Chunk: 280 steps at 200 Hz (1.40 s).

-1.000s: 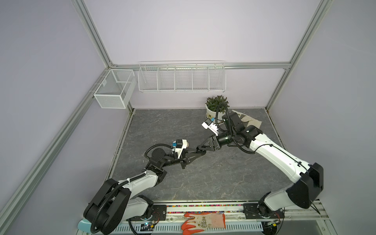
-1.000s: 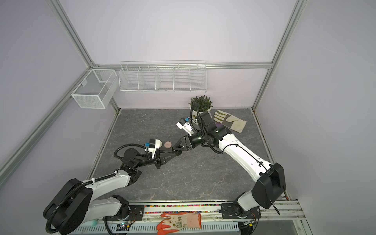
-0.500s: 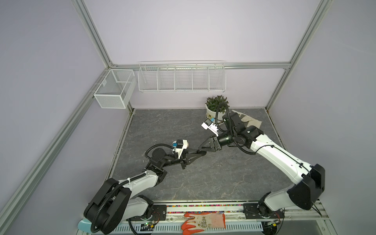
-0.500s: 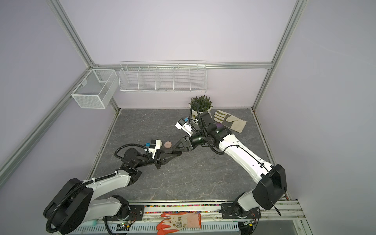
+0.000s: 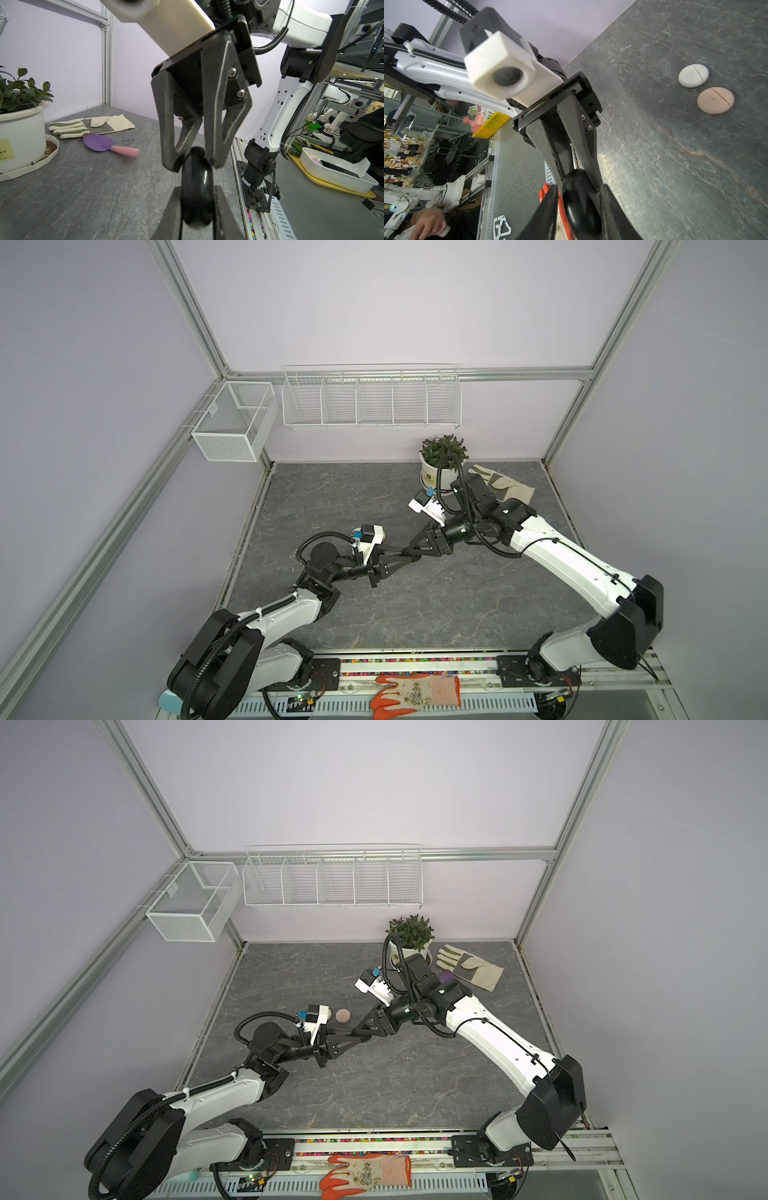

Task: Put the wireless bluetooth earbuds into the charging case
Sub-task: 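Grasp the closed black case with the right gripper while the left gripper opens and withdraws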

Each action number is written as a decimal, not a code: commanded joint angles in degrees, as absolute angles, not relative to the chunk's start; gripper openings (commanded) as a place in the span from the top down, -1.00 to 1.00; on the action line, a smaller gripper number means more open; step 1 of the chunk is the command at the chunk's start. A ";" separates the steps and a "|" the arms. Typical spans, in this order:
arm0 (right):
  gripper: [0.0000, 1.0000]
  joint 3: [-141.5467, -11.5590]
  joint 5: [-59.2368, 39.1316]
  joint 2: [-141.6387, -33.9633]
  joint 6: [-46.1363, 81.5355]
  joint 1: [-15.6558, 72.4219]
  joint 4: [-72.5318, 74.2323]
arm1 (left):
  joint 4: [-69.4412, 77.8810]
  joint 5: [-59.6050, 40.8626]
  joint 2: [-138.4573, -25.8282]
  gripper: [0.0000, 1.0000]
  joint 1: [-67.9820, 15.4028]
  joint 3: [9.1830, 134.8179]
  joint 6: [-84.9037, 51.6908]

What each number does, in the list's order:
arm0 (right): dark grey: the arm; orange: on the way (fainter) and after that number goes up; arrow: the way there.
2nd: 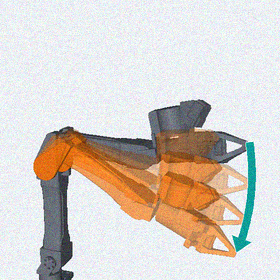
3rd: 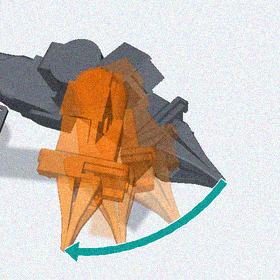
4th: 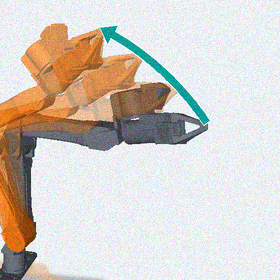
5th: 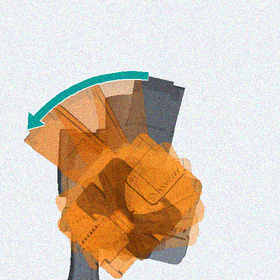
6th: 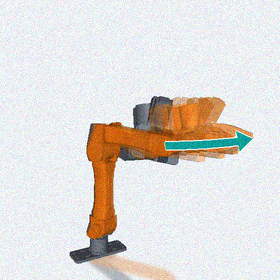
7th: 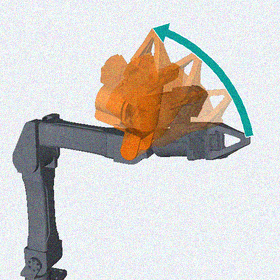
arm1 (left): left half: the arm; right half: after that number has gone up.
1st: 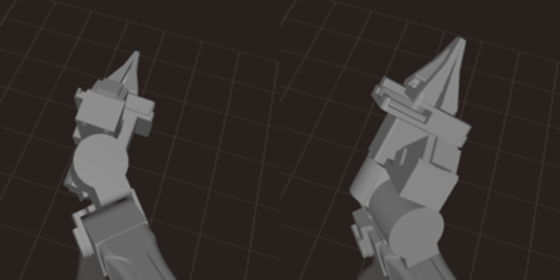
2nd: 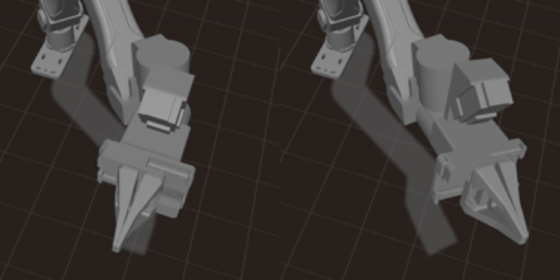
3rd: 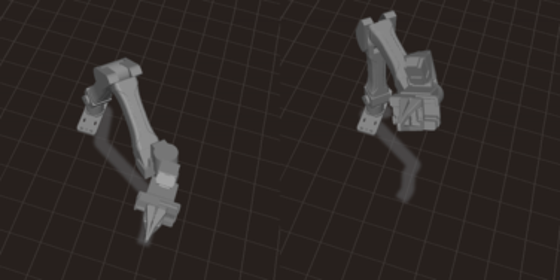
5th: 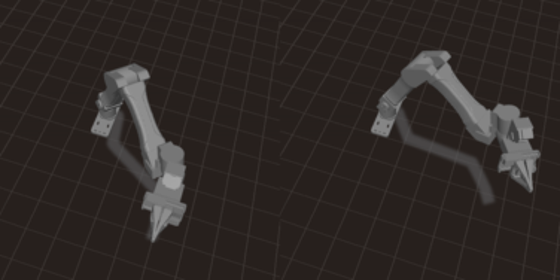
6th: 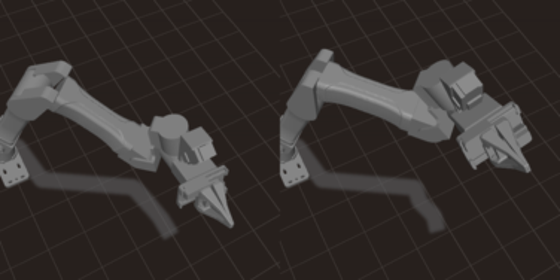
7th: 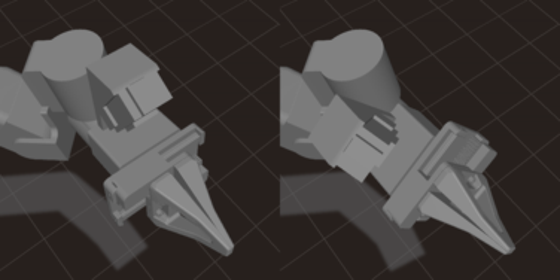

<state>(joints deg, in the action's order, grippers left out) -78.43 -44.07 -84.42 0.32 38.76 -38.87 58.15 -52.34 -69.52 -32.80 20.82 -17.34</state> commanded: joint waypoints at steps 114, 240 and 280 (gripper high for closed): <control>0.18 -72.32 -40.35 -80.61 -2.57 42.29 -37.19 | 62.52 -46.23 -70.35 1.00 -31.83 24.21 -24.36; 0.46 -66.37 -44.18 -81.74 3.03 39.10 -24.33 | 64.11 -40.06 -74.88 0.37 -31.21 25.15 -28.12; 0.49 -68.93 -41.95 -96.48 4.20 34.25 -17.87 | 46.87 -27.56 -68.76 -0.42 -28.95 24.30 -22.69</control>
<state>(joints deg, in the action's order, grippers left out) -68.38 -41.89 -86.46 3.22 35.79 -18.98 56.42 -40.64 -73.87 -30.24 22.24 -26.37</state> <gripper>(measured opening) 0.258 0.648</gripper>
